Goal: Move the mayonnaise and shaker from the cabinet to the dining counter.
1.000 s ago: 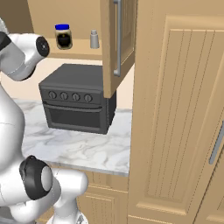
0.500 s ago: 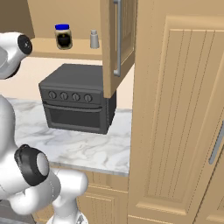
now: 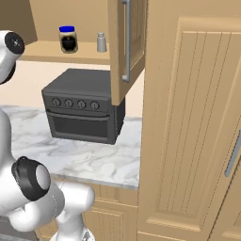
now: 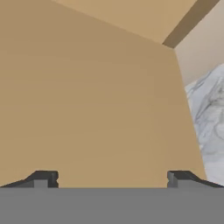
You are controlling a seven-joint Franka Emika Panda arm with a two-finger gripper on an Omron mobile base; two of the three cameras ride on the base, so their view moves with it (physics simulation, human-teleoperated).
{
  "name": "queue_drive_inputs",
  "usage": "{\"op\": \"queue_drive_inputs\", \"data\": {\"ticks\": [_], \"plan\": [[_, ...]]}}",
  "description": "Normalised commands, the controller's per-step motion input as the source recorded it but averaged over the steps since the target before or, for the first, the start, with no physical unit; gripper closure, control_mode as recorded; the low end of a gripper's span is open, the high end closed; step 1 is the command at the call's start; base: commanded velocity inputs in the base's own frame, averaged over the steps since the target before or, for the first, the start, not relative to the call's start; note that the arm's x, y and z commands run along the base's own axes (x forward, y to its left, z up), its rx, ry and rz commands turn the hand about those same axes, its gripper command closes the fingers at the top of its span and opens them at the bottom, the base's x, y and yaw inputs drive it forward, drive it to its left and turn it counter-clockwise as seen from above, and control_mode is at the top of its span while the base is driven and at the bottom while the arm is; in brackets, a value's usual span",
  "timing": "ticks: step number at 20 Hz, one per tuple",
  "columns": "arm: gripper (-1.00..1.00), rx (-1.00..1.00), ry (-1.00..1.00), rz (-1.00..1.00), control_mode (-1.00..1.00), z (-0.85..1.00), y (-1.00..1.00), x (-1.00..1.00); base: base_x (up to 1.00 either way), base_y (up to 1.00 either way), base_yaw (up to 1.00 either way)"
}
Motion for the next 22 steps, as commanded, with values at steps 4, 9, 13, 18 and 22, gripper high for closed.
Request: {"op": "queue_drive_inputs", "data": {"ticks": [4, 9, 13, 18, 22], "plan": [[-1.00, -0.07, -0.14, -0.08, -1.00, 0.00, -0.54, -0.12, 0.00, 0.00, 0.00], [-1.00, -0.08, -0.23, -0.04, -1.00, 0.01, -0.64, -0.12, 0.00, 0.00, 0.00], [-1.00, -0.13, -0.28, -0.04, -1.00, 0.07, -0.66, -0.11, 0.00, 0.00, 0.00], [-1.00, -0.20, -0.12, -0.13, -1.00, 0.12, -0.63, -0.03, 0.00, 0.00, 0.00], [-1.00, -0.24, 0.00, -0.26, -1.00, 0.18, -0.59, -0.01, 0.00, 0.00, 0.00]]}}
